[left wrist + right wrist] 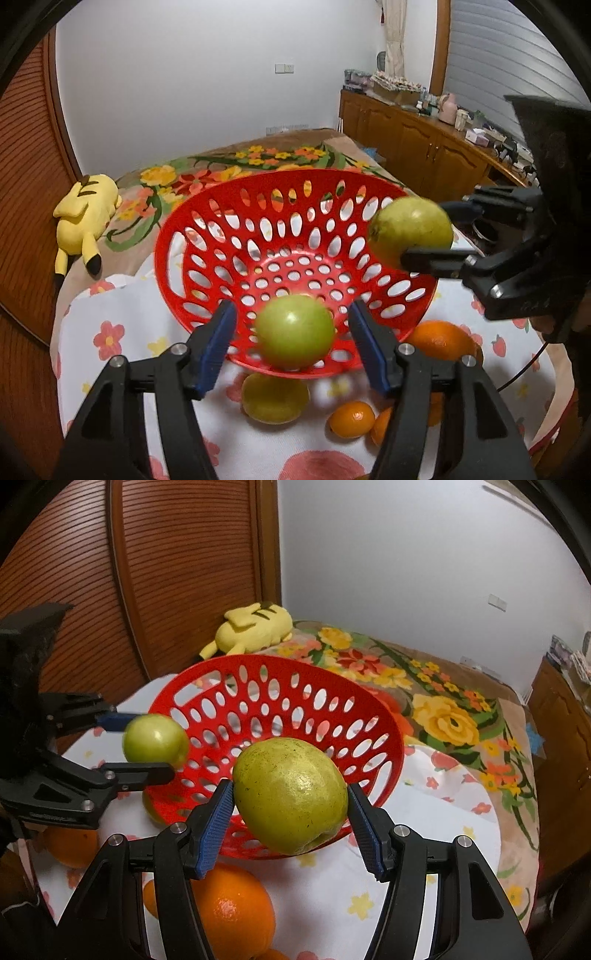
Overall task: Organize fruits
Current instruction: 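Open the left tool to drop the green citrus while the right tool releases the pear into the basket, then grasp the large orange with the left tool while the right tool grasps a smaller orange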
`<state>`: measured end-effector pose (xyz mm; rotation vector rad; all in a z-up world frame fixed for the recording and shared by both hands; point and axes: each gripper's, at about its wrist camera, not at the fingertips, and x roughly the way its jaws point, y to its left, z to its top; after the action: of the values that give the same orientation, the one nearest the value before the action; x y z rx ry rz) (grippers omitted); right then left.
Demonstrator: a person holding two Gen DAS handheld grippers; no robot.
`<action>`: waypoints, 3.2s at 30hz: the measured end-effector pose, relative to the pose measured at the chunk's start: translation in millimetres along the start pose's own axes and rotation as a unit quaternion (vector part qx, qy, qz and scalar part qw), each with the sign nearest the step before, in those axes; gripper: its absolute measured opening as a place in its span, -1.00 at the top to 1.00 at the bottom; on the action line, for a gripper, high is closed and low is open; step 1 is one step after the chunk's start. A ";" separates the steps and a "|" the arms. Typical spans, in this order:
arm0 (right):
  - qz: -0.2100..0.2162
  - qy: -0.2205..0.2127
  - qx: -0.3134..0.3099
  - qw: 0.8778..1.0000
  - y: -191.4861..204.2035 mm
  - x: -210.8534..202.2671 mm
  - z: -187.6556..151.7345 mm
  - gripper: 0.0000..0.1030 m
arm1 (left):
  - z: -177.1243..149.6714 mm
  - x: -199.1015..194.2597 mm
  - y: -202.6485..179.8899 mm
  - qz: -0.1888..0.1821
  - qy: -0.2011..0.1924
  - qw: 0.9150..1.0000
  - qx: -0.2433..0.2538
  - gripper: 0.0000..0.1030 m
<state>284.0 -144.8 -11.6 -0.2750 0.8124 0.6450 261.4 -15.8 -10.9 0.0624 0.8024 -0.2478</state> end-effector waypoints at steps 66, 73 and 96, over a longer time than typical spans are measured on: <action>0.003 0.014 0.069 0.997 41.3 -34.7 -70.7 -0.42 | -94.6 -83.0 26.1 -0.005 -0.047 0.998 -0.043 -0.40; 0.001 0.018 0.083 0.996 40.9 -26.7 -80.9 -0.47 | -122.3 -85.6 32.0 -0.010 -0.036 0.997 -0.061 -0.41; -0.032 0.063 0.068 0.995 39.5 17.3 -83.5 -0.73 | -157.0 -90.6 41.1 -0.013 -0.025 0.996 -0.082 -0.42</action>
<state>219.1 -145.5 -79.6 -0.2178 0.9600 0.5144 100.4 65.2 -56.5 -0.1084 0.7718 -0.2057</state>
